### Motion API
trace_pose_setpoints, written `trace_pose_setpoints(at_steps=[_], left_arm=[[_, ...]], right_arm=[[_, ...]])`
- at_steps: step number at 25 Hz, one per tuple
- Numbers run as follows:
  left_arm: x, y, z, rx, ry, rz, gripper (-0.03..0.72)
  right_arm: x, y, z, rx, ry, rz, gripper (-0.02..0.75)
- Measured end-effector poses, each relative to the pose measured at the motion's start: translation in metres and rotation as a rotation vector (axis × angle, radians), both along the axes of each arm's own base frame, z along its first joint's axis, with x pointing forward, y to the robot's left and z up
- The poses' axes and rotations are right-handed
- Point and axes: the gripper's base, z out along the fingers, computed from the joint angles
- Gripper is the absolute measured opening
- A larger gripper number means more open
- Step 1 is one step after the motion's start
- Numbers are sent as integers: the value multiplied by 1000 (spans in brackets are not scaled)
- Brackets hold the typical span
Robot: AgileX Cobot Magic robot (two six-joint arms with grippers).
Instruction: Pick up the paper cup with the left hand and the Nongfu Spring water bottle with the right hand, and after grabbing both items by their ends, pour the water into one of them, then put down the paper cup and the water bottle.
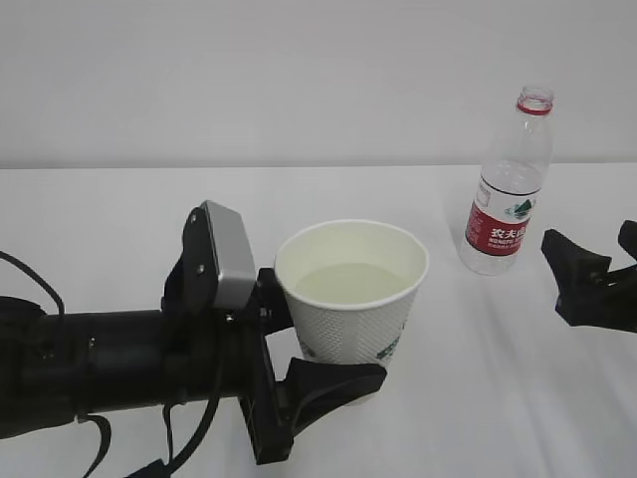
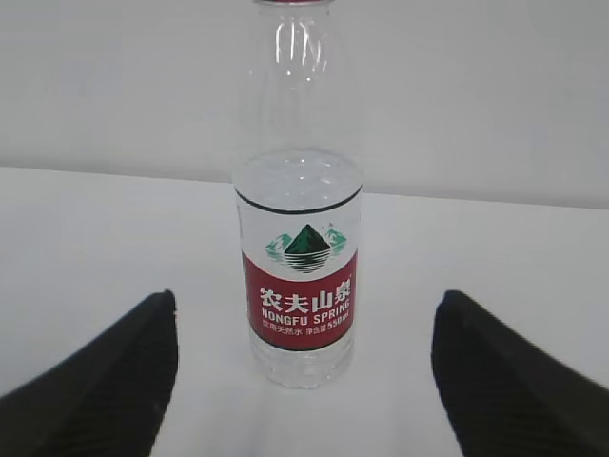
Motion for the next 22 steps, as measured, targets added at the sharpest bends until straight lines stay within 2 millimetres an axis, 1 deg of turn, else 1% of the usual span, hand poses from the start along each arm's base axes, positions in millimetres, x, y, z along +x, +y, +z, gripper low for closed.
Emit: trace_pose_setpoints(at_steps=[5, 22], left_arm=[[6, 1, 2, -24, 17, 70, 548], [23, 8, 6, -55, -45, 271, 547]], right_arm=[[0, 0, 0, 2, 0, 0, 616], [0, 0, 0, 2, 0, 0, 597]])
